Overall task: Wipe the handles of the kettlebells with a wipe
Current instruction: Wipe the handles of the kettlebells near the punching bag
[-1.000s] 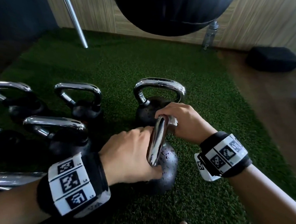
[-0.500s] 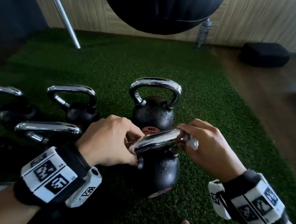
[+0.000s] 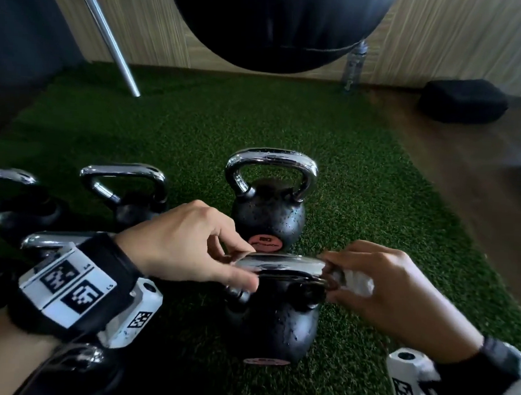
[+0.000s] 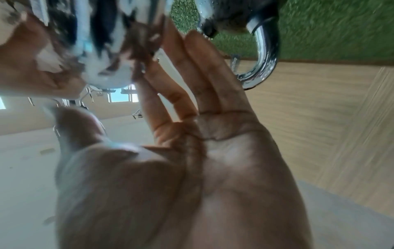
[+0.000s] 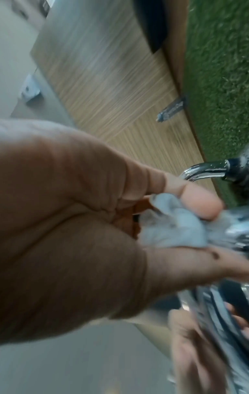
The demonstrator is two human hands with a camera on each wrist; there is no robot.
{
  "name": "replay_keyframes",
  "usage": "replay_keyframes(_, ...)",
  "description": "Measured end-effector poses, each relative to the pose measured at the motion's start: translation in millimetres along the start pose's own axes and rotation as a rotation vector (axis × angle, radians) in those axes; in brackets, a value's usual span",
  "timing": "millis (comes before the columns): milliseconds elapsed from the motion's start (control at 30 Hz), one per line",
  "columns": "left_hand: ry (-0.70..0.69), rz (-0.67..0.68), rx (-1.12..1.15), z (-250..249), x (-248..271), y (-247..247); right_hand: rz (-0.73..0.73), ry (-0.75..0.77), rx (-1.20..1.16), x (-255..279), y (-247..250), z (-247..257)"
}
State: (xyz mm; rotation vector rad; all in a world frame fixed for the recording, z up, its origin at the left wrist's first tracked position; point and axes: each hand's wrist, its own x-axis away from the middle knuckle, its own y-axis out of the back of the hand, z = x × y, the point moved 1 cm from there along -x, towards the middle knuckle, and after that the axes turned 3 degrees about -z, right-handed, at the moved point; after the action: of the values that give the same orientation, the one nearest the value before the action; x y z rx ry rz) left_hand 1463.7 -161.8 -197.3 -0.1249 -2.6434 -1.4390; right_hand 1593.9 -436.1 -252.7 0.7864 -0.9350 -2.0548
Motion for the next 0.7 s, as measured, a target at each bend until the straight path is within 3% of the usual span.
replay_keyframes(100,0.035,-0.014,0.162,16,-33,6,0.174,-0.083,-0.009,-17,28,-7)
replay_keyframes(200,-0.057,-0.114,-0.070,44,-84,-8,0.227,-0.166,-0.126,-41,44,-11)
replay_keyframes(367,-0.060,-0.073,-0.298,81,-148,-56,-0.057,-0.283,-0.324,-84,39,-30)
replay_keyframes(500,-0.117,-0.097,-0.670,98,-170,-83,-0.233,-0.301,-0.440,-110,27,-37)
replay_keyframes(567,-0.098,-0.143,-0.669,98,-180,-90,-0.293,-0.289,-0.455,-122,24,-38)
replay_keyframes(700,-0.069,-0.252,-0.651,102,-187,-103,-0.379,-0.254,-0.259,-147,20,-36)
